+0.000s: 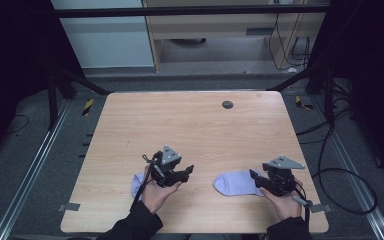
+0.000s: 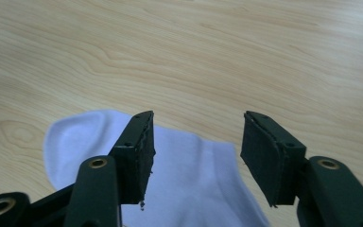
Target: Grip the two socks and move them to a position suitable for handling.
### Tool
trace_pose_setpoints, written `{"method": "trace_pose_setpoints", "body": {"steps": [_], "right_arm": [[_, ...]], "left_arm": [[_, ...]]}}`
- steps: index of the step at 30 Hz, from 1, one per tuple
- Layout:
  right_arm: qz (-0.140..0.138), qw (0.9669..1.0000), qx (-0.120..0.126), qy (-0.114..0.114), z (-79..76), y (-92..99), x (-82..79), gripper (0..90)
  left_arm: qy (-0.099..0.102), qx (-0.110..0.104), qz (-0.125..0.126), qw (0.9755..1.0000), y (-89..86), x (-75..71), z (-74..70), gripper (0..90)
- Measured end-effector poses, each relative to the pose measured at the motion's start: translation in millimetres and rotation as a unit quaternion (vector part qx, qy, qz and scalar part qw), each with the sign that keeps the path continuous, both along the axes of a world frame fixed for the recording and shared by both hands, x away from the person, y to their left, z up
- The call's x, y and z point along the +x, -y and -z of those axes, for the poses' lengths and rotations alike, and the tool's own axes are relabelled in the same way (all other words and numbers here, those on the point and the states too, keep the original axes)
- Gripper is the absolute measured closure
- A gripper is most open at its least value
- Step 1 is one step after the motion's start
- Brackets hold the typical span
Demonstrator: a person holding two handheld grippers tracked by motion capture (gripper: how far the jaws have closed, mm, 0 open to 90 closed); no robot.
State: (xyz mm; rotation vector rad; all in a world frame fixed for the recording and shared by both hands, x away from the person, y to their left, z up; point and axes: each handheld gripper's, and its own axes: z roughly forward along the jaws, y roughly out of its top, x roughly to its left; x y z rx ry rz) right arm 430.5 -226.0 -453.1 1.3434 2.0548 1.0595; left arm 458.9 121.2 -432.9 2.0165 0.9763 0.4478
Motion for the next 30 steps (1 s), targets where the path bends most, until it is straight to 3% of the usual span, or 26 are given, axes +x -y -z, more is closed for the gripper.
{"method": "trace_pose_setpoints", "body": {"steps": [9,17,24,30], "right_arm": [[-0.039,0.9992,0.004,0.0,-10.5,-27.4,5.9,39.6],[-0.067,0.9975,0.02,0.005,-17.6,-57.4,17.0,37.4],[-0.113,0.9934,0.018,0.006,-23.0,-94.2,23.7,39.9],[-0.149,0.9887,0.012,0.004,-25.0,-126.9,27.5,45.5]], "left_arm": [[0.01,0.001,-0.038,0.9992,-49.1,-6.5,-5.2,40.2],[0.005,-0.008,-0.084,0.9964,-96.8,-13.0,-0.3,39.7],[0.0,-0.016,-0.117,0.993,-129.3,-23.3,6.0,40.8],[-0.013,-0.007,-0.127,0.9917,-141.5,-27.8,16.8,44.4]]}}
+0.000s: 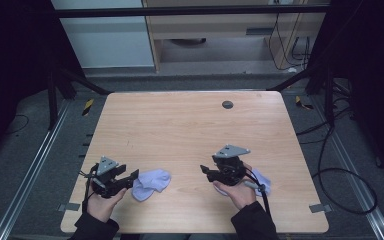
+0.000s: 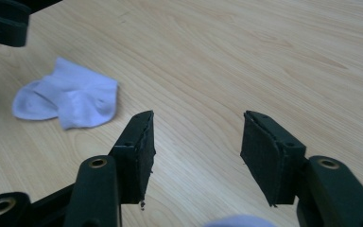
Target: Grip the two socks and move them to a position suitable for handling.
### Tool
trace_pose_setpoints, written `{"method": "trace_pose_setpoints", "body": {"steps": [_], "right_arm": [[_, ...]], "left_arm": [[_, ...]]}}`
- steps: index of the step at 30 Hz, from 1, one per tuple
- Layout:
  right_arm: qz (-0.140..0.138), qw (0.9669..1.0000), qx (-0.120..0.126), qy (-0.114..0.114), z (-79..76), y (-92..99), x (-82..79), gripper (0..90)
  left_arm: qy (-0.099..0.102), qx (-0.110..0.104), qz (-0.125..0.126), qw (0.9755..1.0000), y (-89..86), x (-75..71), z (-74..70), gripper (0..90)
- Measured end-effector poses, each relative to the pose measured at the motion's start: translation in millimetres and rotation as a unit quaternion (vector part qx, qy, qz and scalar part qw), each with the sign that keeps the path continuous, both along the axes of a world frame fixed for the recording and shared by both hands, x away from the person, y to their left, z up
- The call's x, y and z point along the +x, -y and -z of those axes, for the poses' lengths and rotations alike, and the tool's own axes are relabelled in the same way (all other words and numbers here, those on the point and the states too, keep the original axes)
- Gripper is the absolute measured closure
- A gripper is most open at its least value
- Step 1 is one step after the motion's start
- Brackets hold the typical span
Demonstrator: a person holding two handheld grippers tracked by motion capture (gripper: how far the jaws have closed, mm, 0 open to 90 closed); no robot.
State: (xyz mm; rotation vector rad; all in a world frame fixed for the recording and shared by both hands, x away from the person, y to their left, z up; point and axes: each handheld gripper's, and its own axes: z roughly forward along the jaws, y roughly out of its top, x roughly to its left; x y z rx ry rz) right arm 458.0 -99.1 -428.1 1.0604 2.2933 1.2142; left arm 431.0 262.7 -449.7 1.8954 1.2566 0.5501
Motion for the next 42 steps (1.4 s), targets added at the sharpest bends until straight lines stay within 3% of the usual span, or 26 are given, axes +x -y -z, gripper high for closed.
{"method": "trace_pose_setpoints", "body": {"steps": [13,19,26,38,42], "right_arm": [[-0.06,0.998,-0.006,-0.017,12.1,-61.5,1.0,52.8],[-0.08,0.9964,-0.008,-0.025,22.4,-84.4,-0.4,55.1],[-0.105,0.9937,-0.021,-0.032,34.2,-109.6,-1.6,57.0],[-0.135,0.9888,-0.045,-0.046,57.4,-137.6,-0.7,59.4],[-0.132,0.9892,-0.044,-0.045,62.4,-141.9,-1.3,63.3]], "left_arm": [[-0.033,0.033,0.008,0.9989,-10.3,-9.6,18.3,49.6],[-0.046,0.051,0.021,0.9974,-5.3,-11.8,25.9,52.1],[-0.06,0.058,0.028,0.9961,-0.5,-12.3,31.0,55.7],[-0.083,0.072,0.044,0.993,8.3,-12.0,39.0,63.6],[-0.084,0.069,0.044,0.9931,8.4,-11.7,39.3,68.7]]}}
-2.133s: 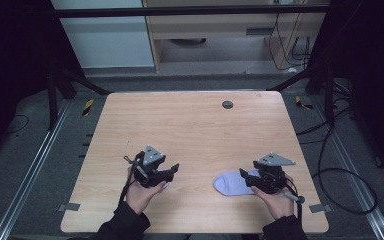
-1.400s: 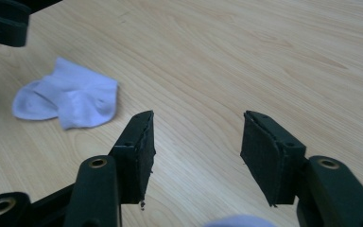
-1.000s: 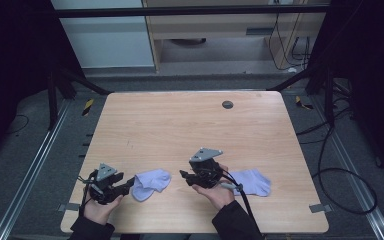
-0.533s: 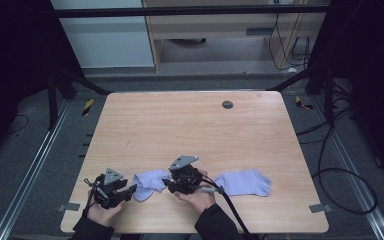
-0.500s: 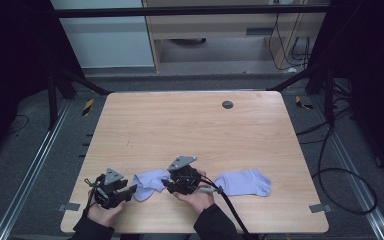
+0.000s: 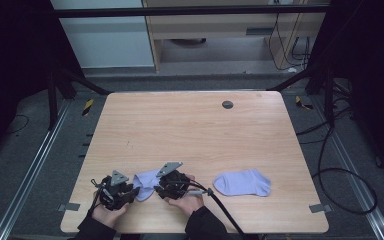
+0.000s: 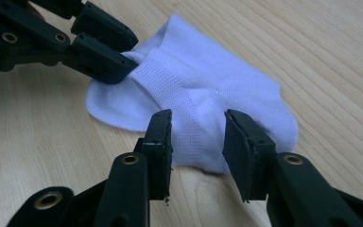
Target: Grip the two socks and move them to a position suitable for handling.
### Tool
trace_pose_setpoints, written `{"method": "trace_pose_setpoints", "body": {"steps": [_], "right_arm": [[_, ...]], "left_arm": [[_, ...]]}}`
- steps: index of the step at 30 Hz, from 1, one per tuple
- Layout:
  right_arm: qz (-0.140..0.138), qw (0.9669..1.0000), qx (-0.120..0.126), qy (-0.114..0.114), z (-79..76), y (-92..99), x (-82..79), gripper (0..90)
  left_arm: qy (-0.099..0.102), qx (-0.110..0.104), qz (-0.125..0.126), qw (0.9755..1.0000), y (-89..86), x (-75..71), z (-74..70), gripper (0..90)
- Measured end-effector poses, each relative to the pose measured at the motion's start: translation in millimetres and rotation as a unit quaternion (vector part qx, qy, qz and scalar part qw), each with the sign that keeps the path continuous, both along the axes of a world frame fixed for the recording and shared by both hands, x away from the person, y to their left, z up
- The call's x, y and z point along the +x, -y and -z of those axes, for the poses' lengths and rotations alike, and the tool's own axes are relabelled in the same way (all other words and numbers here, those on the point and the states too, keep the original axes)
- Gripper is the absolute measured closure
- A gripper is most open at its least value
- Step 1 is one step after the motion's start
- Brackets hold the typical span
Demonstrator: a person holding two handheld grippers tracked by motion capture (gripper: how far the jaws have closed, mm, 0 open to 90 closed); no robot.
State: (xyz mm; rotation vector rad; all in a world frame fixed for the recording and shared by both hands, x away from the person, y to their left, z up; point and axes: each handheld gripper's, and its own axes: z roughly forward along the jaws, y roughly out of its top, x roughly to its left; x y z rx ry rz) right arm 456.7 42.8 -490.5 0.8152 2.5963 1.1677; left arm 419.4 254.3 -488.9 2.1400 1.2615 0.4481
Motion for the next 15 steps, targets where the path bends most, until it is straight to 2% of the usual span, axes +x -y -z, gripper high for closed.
{"method": "trace_pose_setpoints", "body": {"steps": [3,6,10,13,15], "right_arm": [[0.002,0.9999,0.0,-0.014,6.5,-0.6,1.0,65.8],[0.001,0.9999,-0.003,-0.01,8.8,-1.0,0.0,67.9],[0.001,0.9999,-0.009,-0.007,8.3,-0.6,-0.1,77.7],[0.003,0.9999,-0.006,-0.009,7.2,0.4,-0.4,83.2],[0.007,0.9999,0.008,-0.011,3.5,3.5,-0.7,83.9]], "left_arm": [[0.0,-0.001,0.002,1.0,0.5,0.1,0.1,72.3],[0.0,-0.001,0.004,1.0,1.1,0.3,0.2,75.8],[-0.003,0.0,0.006,1.0,2.2,0.8,-0.2,81.1],[-0.005,-0.004,0.01,0.9999,2.6,1.8,-0.4,84.0],[-0.005,-0.006,0.015,0.9999,2.7,2.7,-0.4,84.5]]}}
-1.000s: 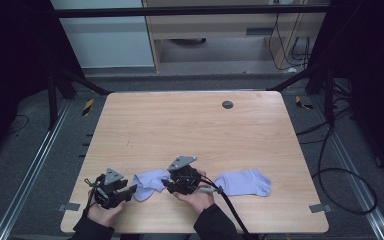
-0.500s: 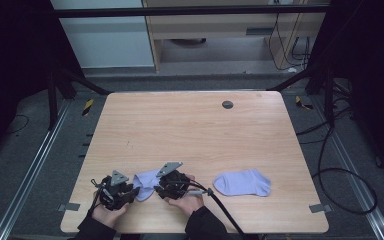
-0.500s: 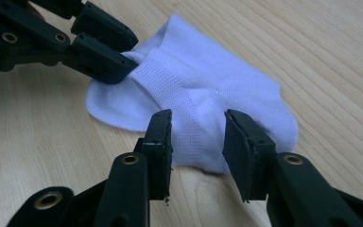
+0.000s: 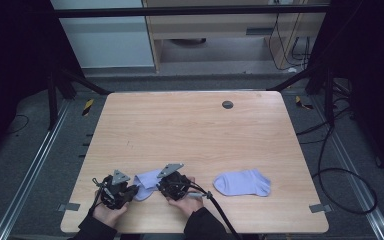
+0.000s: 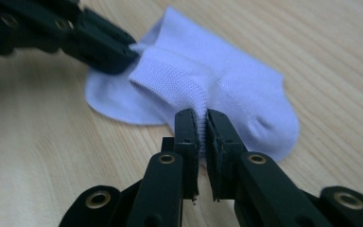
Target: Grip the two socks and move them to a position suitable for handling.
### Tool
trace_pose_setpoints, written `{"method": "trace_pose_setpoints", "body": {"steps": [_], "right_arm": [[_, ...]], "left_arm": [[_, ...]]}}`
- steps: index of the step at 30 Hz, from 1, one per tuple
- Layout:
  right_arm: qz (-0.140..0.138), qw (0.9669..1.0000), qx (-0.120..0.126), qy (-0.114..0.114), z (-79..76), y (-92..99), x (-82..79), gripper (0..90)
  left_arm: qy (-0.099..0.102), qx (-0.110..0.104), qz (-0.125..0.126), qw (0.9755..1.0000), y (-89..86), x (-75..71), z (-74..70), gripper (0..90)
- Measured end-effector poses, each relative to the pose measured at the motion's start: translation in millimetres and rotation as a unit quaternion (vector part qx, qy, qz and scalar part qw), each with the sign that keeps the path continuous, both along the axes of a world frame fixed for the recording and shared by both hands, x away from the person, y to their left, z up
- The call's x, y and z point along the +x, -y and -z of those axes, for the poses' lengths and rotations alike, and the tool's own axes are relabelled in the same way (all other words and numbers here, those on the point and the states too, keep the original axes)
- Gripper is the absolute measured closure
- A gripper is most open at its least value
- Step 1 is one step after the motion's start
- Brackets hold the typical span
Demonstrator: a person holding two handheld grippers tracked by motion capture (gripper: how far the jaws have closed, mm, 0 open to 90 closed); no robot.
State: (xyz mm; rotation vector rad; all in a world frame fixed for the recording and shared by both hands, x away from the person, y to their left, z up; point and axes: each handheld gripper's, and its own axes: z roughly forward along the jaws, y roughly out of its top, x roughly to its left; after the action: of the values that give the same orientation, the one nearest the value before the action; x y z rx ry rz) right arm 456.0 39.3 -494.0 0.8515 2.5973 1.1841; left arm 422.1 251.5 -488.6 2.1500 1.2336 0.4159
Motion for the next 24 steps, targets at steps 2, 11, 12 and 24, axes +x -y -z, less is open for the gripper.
{"method": "trace_pose_setpoints", "body": {"steps": [2,11,12,24], "right_arm": [[0.005,0.9998,0.02,-0.002,-6.8,4.6,0.6,84.0],[0.061,0.9961,0.063,0.01,-36.9,16.6,15.4,83.2],[0.069,0.9956,0.063,0.012,-36.7,16.2,19.1,83.1],[0.122,0.9909,0.04,0.04,-10.5,-0.6,50.7,75.1]], "left_arm": [[0.0,-0.001,0.005,1.0,0.4,0.8,-0.2,84.8],[0.001,-0.007,0.037,0.9993,4.2,4.1,-1.8,85.3],[0.0,-0.006,0.04,0.9992,4.2,4.7,-1.7,85.3],[0.015,-0.004,0.033,0.9994,3.0,7.3,-3.1,77.0]]}}
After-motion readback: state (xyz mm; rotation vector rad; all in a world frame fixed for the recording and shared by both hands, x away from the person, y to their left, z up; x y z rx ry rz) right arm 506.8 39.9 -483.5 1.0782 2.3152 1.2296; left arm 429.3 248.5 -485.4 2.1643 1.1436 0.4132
